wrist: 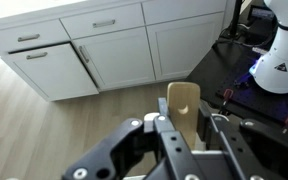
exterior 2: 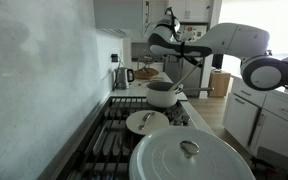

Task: Remove the wooden spatula from the chopping board and use it to stir the contents in the pot on the right side of the stove, return the wooden spatula to the chopping board

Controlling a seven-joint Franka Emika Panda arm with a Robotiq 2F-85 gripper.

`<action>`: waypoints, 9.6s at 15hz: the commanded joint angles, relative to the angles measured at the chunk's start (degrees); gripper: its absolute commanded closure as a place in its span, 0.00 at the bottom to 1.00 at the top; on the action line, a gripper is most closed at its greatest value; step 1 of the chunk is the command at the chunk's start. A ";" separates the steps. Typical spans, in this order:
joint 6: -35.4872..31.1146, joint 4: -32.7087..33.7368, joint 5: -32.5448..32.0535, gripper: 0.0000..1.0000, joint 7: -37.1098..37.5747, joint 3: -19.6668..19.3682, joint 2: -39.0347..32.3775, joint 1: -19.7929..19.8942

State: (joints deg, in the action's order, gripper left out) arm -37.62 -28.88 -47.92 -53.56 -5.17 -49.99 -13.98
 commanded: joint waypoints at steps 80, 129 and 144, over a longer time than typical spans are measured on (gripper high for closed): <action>-0.72 2.14 6.08 0.93 29.85 1.02 -6.21 -6.80; -2.94 6.08 9.42 0.93 34.09 -1.51 -6.37 -6.90; -5.92 5.13 0.70 0.93 31.85 -4.97 -6.26 -10.95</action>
State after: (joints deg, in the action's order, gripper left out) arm -41.66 -23.59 -45.05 -21.22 -8.59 -56.68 -24.16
